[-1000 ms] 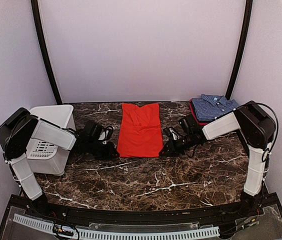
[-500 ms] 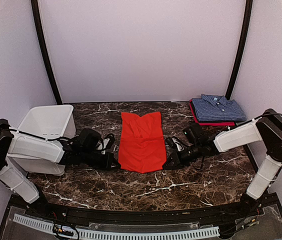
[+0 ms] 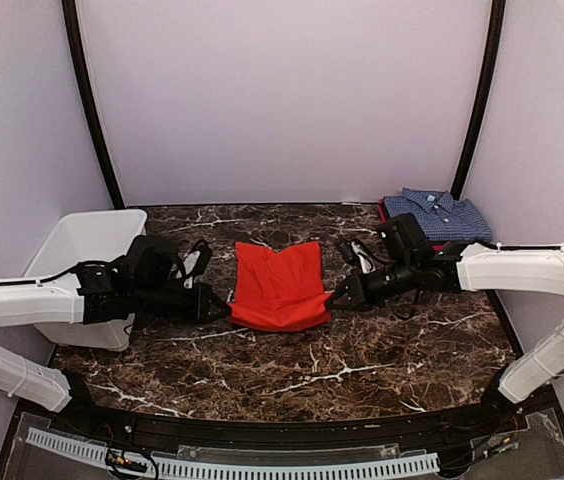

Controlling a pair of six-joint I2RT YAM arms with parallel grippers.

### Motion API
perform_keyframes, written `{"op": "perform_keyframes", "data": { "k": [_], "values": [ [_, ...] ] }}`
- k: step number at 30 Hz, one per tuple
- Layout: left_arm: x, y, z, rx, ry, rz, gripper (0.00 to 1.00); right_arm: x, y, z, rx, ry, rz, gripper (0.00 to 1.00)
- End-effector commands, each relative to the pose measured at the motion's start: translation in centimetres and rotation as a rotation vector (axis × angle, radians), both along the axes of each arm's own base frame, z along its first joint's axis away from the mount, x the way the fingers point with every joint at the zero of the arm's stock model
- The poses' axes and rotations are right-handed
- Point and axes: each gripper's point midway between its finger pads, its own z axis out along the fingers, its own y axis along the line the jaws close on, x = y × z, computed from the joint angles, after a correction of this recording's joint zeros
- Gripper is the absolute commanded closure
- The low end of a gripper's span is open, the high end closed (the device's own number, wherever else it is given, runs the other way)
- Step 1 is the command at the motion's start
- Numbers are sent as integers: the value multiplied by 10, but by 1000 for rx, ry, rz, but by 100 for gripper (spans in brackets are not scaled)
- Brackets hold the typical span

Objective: Fold and stack the mixed laundry pile
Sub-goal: Fold the 2/3-rectangle-folded T-shirt at the center of the board.

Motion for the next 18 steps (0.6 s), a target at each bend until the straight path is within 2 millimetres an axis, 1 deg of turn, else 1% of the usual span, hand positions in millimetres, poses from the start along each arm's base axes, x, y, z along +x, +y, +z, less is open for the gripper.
{"op": "perform_keyframes", "data": {
  "k": [1, 2, 3, 4, 5, 6, 7, 8, 9, 10, 11, 12, 13, 14, 15, 16, 17, 18],
  "values": [
    [54, 22, 20, 51, -78, 132, 100, 57, -20, 14, -29, -75, -87, 100],
    [66, 22, 25, 49, -94, 135, 100, 68, -20, 17, -24, -87, -91, 100],
    [79, 29, 29, 47, -108, 166, 100, 79, -19, 19, -24, -107, -84, 100],
    [92, 28, 33, 53, -126, 169, 100, 90, -18, 17, -27, -112, -81, 100],
    [110, 29, 36, 59, -143, 178, 100, 102, -17, 16, -27, -120, -78, 100],
    [119, 30, 35, 69, -148, 184, 100, 112, -14, 13, -25, -124, -71, 100],
    [137, 30, 31, 89, -155, 195, 100, 124, -10, 10, -22, -128, -66, 100],
    [145, 29, 27, 92, -159, 199, 100, 136, -6, 7, -16, -132, -62, 100],
    [162, 27, 18, 98, -155, 205, 100, 150, -1, -3, -19, -126, -57, 100],
    [171, 28, 11, 102, -148, 214, 100, 162, 2, -11, -22, -122, -56, 100],
    [183, 23, -2, 110, -136, 209, 100, 173, 3, -18, -26, -120, -60, 100],
    [190, 22, -10, 119, -126, 214, 100, 182, 4, -28, -31, -108, -64, 100],
    [198, 19, -28, 134, -102, 211, 100, 190, 5, -37, -35, -98, -68, 100],
    [203, 17, -34, 134, -103, 212, 100, 196, 6, -45, -34, -88, -71, 100],
    [206, 15, -53, 150, -76, 210, 100, 200, 7, -53, -37, -82, -73, 100],
    [209, 14, -59, 145, -78, 212, 100, 203, 7, -60, -39, -80, -75, 100],
    [207, 13, -77, 156, -49, 205, 100, 204, 8, -70, -45, -67, -75, 100],
    [209, 12, -80, 149, -53, 203, 100, 203, 9, -79, -49, -51, -68, 100]
  ]
}}
